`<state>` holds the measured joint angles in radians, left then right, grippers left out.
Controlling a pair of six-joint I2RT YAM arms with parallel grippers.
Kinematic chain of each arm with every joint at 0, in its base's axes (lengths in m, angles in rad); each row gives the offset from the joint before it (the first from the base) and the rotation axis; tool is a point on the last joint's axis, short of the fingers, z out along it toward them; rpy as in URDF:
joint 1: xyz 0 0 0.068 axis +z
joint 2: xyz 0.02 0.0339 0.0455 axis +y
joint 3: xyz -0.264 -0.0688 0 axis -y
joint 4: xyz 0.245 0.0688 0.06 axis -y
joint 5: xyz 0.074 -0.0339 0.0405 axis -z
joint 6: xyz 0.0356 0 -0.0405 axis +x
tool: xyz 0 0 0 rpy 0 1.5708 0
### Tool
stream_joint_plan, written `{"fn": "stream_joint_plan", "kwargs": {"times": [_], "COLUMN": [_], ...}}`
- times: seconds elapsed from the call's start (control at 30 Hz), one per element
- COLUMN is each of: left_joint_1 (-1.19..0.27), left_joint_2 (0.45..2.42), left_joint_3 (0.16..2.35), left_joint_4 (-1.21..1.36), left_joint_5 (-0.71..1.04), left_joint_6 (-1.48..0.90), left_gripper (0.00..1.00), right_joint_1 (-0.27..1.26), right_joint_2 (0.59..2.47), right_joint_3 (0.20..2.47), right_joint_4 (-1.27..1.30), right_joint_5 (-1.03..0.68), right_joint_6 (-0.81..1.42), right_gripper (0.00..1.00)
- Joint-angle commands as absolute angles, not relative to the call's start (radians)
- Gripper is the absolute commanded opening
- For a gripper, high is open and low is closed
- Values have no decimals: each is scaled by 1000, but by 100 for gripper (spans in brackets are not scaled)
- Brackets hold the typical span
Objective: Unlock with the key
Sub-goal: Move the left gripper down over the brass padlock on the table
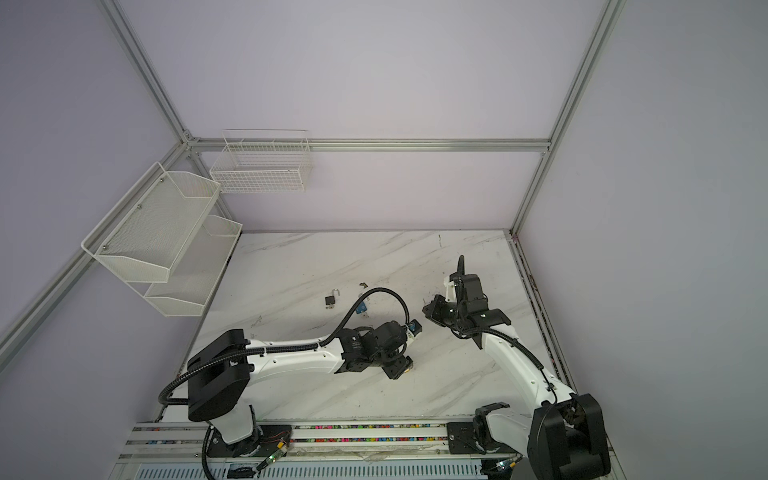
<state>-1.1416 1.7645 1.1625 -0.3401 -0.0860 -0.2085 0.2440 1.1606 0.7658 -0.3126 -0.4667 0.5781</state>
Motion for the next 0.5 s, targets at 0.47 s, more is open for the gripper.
{"fn": "stream_joint_plan", "kwargs": {"times": [0.47], "left_joint_1": [-1147], "left_joint_2": [1950], "left_joint_3": [1381], "left_joint_4": [-485], "left_joint_5": [-49], "left_joint_6": [-115], "left_gripper": [53], "right_joint_1": [161], "right_joint_2": [1222], "right_joint_3": [785], "right_joint_4": [-327], "right_joint_5": [-543], "right_joint_6": [518], "right_gripper": [0]}}
